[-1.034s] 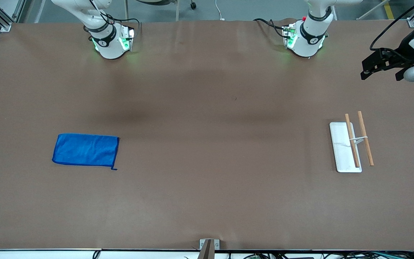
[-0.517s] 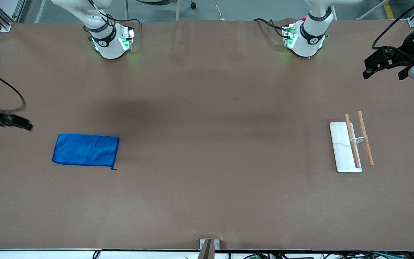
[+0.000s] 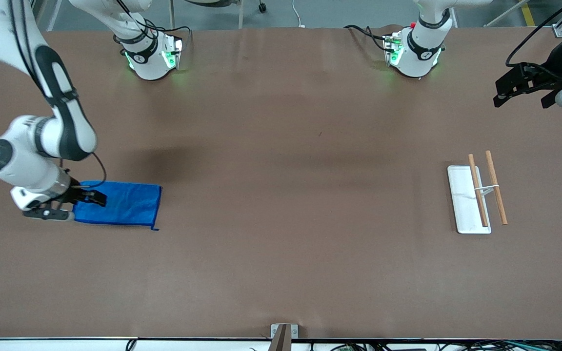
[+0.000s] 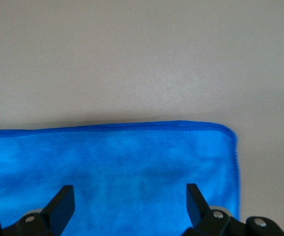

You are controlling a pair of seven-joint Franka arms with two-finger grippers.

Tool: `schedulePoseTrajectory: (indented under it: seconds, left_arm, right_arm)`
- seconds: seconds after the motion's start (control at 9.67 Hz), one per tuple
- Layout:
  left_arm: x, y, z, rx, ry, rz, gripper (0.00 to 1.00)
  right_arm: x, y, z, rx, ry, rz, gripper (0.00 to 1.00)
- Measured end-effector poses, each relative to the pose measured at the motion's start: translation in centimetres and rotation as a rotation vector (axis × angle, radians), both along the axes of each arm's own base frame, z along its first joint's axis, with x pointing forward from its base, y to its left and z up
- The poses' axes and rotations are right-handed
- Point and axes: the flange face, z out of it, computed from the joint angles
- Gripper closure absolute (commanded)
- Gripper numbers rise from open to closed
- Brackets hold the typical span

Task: Right arm passes towel to left arm to hang
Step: 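Reach the right gripper down to the blue towel and pinch its edge, then lift the towel with the right gripper while the left gripper approaches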

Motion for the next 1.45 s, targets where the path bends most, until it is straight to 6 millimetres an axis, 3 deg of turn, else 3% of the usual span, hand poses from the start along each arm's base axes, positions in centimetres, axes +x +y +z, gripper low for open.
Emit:
schedulePoseTrajectory:
  seconds: [0.1, 0.31, 0.52, 0.62, 0.72, 1.14, 1.24, 1.45]
  left_arm:
    - [0.1, 0.2, 0.0, -0.001, -0.005, 0.004, 0.00]
    - [0.2, 0.8, 0.1, -0.002, -0.014, 0.016, 0.00]
    - [0.3, 0.9, 0.1, -0.002, -0.016, 0.021, 0.00]
    - [0.3, 0.9, 0.1, -0.002, -0.016, 0.026, 0.00]
    - [0.3, 1.0, 0.1, -0.002, -0.016, 0.030, 0.00]
    - [0.3, 1.0, 0.1, -0.002, -0.015, 0.031, 0.00]
    - [0.3, 1.0, 0.1, -0.002, -0.014, 0.031, 0.00]
    - [0.1, 1.0, 0.0, -0.001, -0.002, 0.030, 0.00]
  right_arm:
    - [-0.7, 0.0, -2.8, -0.002, 0.007, 0.003, 0.02]
    - [-1.1, 0.2, -4.4, -0.002, 0.027, 0.007, 0.10]
    - [-1.3, 0.3, -4.7, -0.001, 0.037, 0.010, 0.52]
    - [-1.4, 0.3, -5.0, 0.000, 0.044, 0.010, 0.85]
    - [-1.4, 0.3, -5.0, 0.000, 0.043, 0.010, 1.00]
    - [-0.9, 0.6, -4.0, 0.016, 0.147, 0.010, 1.00]
    - [-0.1, 0.9, -2.2, 0.027, 0.219, 0.013, 1.00]
    - [2.0, 1.9, 3.6, 0.042, 0.290, 0.026, 1.00]
